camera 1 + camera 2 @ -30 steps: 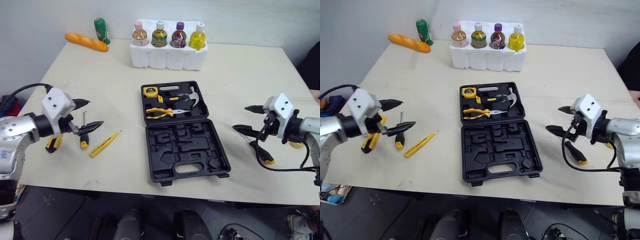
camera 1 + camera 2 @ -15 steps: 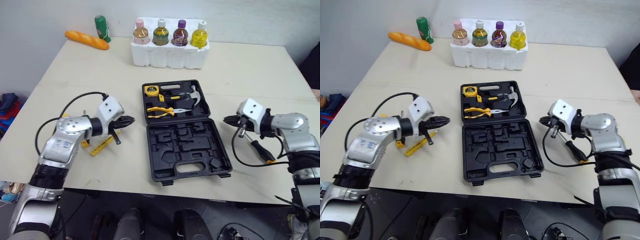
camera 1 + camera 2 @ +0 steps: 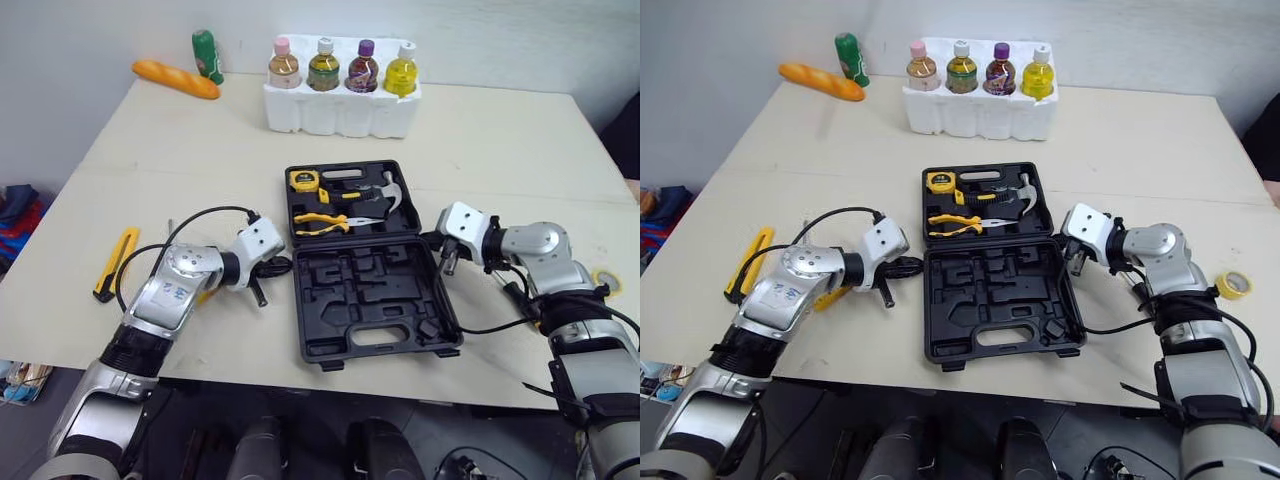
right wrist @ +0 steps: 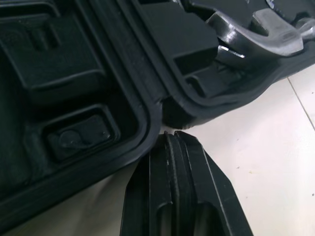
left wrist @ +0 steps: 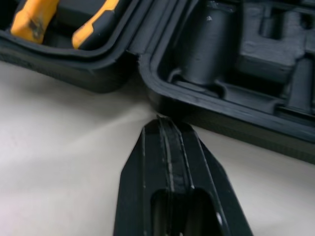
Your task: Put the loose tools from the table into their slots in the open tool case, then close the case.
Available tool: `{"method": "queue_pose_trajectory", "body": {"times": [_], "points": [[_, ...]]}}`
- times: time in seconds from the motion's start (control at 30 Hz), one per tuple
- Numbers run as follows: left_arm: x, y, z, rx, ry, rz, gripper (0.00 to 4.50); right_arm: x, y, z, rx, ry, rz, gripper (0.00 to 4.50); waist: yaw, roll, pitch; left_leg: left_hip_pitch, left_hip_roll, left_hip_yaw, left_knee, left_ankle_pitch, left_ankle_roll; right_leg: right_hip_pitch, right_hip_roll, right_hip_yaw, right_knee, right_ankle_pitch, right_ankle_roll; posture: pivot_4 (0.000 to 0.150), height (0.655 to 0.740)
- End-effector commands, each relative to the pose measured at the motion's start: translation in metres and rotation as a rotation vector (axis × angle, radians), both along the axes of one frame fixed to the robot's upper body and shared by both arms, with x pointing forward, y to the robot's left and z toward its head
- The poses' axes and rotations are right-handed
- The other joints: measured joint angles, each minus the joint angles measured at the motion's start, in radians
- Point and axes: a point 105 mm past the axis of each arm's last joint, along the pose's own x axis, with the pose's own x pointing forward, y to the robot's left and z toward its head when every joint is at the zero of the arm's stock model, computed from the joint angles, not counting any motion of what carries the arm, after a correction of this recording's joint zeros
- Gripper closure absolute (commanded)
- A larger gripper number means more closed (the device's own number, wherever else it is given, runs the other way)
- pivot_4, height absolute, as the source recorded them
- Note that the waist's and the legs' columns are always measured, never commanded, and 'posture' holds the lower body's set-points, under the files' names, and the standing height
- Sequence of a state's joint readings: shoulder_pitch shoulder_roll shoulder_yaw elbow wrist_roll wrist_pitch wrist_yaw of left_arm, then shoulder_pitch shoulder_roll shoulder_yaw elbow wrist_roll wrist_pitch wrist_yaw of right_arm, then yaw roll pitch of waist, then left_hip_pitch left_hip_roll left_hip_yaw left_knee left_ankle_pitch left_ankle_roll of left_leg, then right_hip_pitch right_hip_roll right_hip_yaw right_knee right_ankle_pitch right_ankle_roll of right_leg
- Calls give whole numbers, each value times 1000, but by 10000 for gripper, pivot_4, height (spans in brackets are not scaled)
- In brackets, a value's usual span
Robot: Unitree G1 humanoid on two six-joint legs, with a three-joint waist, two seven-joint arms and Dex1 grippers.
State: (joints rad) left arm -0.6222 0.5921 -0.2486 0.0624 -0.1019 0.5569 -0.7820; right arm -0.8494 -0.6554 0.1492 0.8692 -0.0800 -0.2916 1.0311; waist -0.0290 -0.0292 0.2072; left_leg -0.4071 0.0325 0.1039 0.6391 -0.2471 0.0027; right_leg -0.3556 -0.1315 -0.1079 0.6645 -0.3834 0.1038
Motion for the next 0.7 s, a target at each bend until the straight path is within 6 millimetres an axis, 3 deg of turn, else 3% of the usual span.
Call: {"method": "queue_pose_trajectory", "body": {"times": [0.03,0.17,0.4,0.7], "points": [[11,-1,8,0,-57,22,44839,-3,10,8,15,-25,47,45000,0,0,0,0,0,0,0,0,0,0,0,0,0,0,0,1500,7400],[20,-7,14,-30,-81,33,44839,-10,15,9,9,-31,85,45000,1,0,0,0,0,0,1,0,0,0,0,0,1,0,0,1500,7400],[18,-22,17,14,-96,-125,44839,-32,26,10,7,13,173,45000,4,0,0,0,0,0,1,0,0,0,0,-1,1,0,0,1500,7400],[13,-45,21,-14,-121,-238,44839,-72,14,10,-8,61,170,45000,25,0,0,-2,-1,-1,2,-1,1,0,-1,-3,0,0,0,1500,7400]]}}
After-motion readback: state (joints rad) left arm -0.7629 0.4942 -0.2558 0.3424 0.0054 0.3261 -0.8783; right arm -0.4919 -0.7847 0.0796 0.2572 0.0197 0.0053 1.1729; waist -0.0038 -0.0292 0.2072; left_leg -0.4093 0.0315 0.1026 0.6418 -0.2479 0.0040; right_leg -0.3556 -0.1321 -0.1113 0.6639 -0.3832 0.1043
